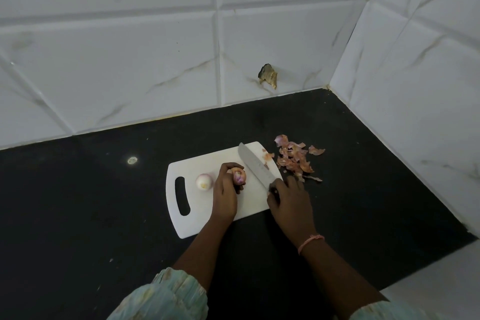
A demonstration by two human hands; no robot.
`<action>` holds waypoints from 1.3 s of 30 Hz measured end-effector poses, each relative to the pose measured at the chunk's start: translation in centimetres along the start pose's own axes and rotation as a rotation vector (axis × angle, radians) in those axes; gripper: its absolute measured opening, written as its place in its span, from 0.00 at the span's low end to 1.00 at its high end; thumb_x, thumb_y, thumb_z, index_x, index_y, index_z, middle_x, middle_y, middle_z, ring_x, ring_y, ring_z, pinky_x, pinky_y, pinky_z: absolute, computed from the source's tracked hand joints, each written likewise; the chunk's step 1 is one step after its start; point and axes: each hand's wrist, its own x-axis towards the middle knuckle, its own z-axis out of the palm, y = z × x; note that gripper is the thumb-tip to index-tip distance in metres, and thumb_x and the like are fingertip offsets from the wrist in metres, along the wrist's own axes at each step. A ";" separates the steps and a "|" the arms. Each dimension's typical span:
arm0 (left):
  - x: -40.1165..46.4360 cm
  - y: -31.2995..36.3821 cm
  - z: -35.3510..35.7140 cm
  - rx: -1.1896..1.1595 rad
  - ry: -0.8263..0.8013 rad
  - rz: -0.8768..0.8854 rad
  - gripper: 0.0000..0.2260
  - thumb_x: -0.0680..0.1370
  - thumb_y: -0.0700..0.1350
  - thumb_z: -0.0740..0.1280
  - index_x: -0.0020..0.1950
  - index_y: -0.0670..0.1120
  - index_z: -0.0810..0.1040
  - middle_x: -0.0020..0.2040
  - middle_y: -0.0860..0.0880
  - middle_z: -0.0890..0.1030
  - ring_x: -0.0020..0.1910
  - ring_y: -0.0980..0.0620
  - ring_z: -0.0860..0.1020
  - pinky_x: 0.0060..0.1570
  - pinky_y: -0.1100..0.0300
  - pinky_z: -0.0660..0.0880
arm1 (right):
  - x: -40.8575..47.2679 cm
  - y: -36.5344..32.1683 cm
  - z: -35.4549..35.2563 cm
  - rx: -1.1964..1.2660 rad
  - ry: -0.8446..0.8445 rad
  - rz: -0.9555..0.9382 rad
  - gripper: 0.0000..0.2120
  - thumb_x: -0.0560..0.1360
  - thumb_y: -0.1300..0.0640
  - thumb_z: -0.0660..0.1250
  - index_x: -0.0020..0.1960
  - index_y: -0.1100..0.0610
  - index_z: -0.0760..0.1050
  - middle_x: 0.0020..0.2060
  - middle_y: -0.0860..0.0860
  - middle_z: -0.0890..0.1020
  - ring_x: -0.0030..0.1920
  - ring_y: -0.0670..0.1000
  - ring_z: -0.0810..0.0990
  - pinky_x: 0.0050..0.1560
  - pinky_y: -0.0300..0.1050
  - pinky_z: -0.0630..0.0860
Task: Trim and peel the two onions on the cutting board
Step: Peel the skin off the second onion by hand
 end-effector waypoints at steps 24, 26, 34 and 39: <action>-1.2 4.8 1.3 -0.126 -0.147 -0.207 0.22 0.84 0.61 0.50 0.64 0.46 0.72 0.56 0.46 0.83 0.54 0.48 0.82 0.51 0.49 0.80 | 1.7 -4.6 -4.3 0.800 0.001 -0.096 0.16 0.76 0.54 0.69 0.63 0.46 0.75 0.58 0.40 0.79 0.58 0.38 0.77 0.52 0.34 0.75; -1.7 6.2 1.3 -0.095 -0.236 -0.235 0.24 0.83 0.62 0.49 0.64 0.45 0.73 0.55 0.46 0.84 0.52 0.48 0.83 0.49 0.53 0.80 | 1.7 -5.0 -4.9 0.873 0.040 -0.106 0.14 0.76 0.56 0.69 0.61 0.47 0.77 0.56 0.41 0.80 0.57 0.41 0.78 0.54 0.37 0.77; -2.1 10.6 -0.4 0.116 -0.120 0.022 0.08 0.81 0.48 0.66 0.58 0.55 0.81 0.52 0.55 0.84 0.47 0.55 0.81 0.41 0.65 0.78 | 2.5 -5.5 -7.0 1.118 0.133 -0.008 0.18 0.69 0.54 0.76 0.57 0.51 0.77 0.51 0.47 0.82 0.53 0.47 0.82 0.53 0.51 0.81; -1.6 11.8 -0.9 0.264 -0.111 0.328 0.13 0.77 0.42 0.71 0.61 0.52 0.81 0.57 0.54 0.82 0.53 0.55 0.81 0.51 0.60 0.80 | 2.9 -5.2 -8.0 1.096 0.122 -0.049 0.15 0.70 0.58 0.75 0.55 0.53 0.78 0.51 0.45 0.81 0.55 0.47 0.80 0.56 0.51 0.80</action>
